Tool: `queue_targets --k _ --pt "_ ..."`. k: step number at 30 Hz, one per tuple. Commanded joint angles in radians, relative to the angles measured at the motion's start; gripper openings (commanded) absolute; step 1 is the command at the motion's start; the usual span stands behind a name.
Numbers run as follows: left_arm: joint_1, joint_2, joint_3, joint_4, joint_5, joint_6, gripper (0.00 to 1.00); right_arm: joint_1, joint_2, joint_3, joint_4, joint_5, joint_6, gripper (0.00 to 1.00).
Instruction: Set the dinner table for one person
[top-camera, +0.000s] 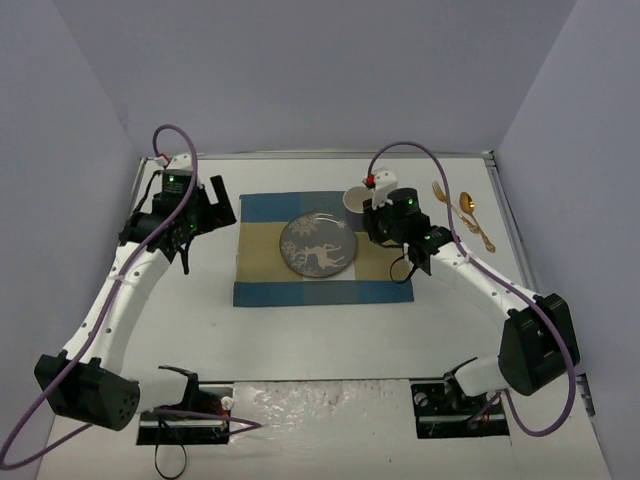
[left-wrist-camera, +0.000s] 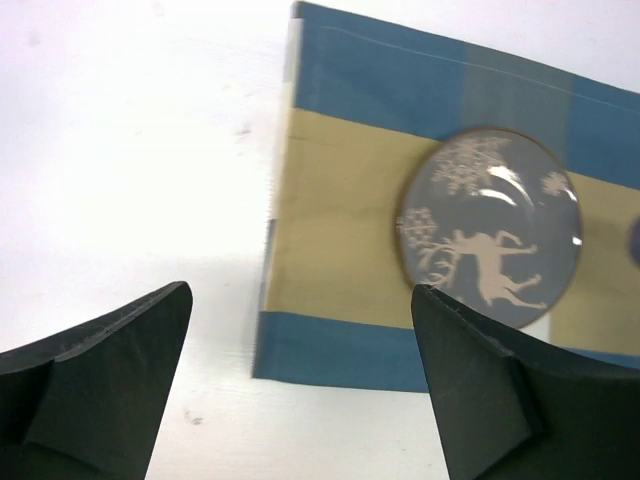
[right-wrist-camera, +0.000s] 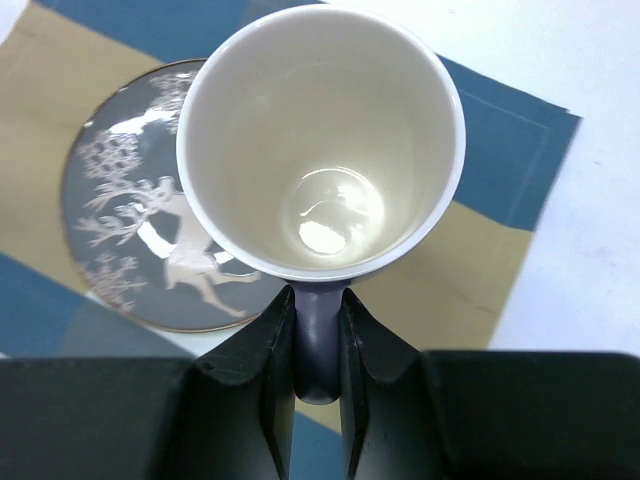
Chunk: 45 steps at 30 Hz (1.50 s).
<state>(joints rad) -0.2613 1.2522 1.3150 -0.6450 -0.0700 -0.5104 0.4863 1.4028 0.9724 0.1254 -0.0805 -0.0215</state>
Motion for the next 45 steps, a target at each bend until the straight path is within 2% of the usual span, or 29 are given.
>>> queue_targets --k 1,8,16,32,42,45 --pt "0.084 -0.101 -0.061 0.084 0.056 0.13 0.94 -0.116 -0.001 0.083 0.164 -0.138 -0.075 0.0" --pt "0.117 -0.193 -0.286 0.22 0.098 0.199 0.97 -0.273 0.116 0.124 0.219 -0.27 -0.173 0.0" --pt "0.139 -0.179 -0.287 0.194 0.098 0.22 0.97 -0.363 0.28 0.208 0.259 -0.377 -0.228 0.0" --pt "0.152 -0.14 -0.28 0.185 0.098 0.219 0.97 -0.38 0.42 0.263 0.353 -0.406 -0.236 0.0" --pt "0.156 -0.143 -0.282 0.191 0.104 0.224 0.97 -0.384 0.477 0.226 0.403 -0.39 -0.227 0.0" --pt "0.157 -0.145 -0.283 0.193 0.113 0.224 0.97 -0.385 0.47 0.211 0.384 -0.369 -0.231 0.12"
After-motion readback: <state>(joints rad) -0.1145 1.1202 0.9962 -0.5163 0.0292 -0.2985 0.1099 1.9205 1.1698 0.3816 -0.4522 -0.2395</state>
